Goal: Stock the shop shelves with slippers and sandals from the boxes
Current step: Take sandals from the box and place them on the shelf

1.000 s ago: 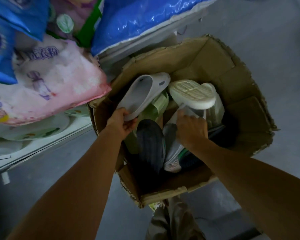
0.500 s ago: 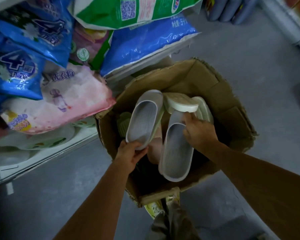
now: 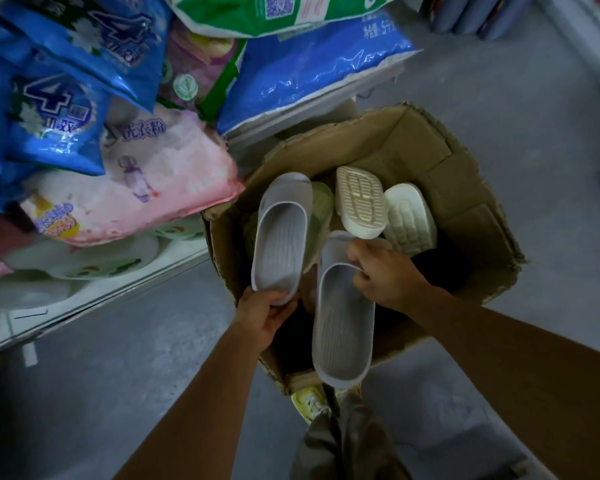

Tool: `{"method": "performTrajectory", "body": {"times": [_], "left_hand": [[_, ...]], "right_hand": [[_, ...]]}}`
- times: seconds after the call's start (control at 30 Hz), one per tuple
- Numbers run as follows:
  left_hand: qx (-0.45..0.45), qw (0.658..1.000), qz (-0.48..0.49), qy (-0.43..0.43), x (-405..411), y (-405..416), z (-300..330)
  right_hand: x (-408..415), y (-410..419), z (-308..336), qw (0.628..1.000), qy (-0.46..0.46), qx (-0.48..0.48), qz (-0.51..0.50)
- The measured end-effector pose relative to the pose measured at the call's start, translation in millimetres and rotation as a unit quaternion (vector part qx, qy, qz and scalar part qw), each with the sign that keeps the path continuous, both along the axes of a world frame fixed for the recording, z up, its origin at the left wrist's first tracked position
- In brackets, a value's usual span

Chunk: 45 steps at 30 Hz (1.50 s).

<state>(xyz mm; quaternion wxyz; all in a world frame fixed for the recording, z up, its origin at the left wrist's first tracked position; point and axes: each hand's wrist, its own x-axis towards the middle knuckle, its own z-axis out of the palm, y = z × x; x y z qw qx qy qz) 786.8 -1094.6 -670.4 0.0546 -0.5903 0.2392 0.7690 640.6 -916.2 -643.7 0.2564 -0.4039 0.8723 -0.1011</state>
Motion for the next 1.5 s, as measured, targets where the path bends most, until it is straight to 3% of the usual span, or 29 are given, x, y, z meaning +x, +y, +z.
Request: {"method": "performTrajectory", "body": {"times": [0.2,0.4,0.47,0.6,0.73,0.83,1.0,1.17,1.33,1.4,1.5], "left_hand": [[-0.009,1.0,-0.006,0.015,-5,-5,6],[-0.01,1.0,-0.017,0.024,-7,-5,3],[0.001,1.0,-0.008,0.011,-7,2,-5],[0.036,0.999,0.009,-0.008,-10,19,-25],[0.026,0.999,-0.008,-0.024,-16,26,-37],[-0.032,0.995,-0.072,-0.06,-17,25,-46],[-0.083,0.981,-0.154,-0.085,-6,15,-57],[-0.091,0.976,-0.184,-0.072,-11,13,-59],[-0.107,0.959,-0.254,-0.066,-23,10,-55],[-0.116,0.954,-0.269,-0.066,-25,7,-46],[-0.148,0.953,-0.256,-0.066,-26,-3,-25]], "right_hand": [[-10,-12,17,1.0,-0.006,-0.014,-0.008],[-33,-30,2,0.991,0.098,0.063,-0.06],[-37,-33,-15,0.99,0.054,0.094,-0.087],[-29,-30,-49,0.972,-0.118,0.098,-0.176],[-14,-32,-63,0.954,-0.163,0.071,-0.24],[-13,-41,-71,0.911,-0.218,0.017,-0.349],[-15,-78,-87,0.85,-0.322,0.019,-0.417],[-18,-110,-109,0.819,-0.222,-0.066,-0.526],[-27,-107,-107,0.806,-0.147,-0.126,-0.56],[-29,-98,-97,0.815,-0.132,-0.125,-0.551],[-27,-80,-68,0.859,-0.104,-0.117,-0.487]]}}
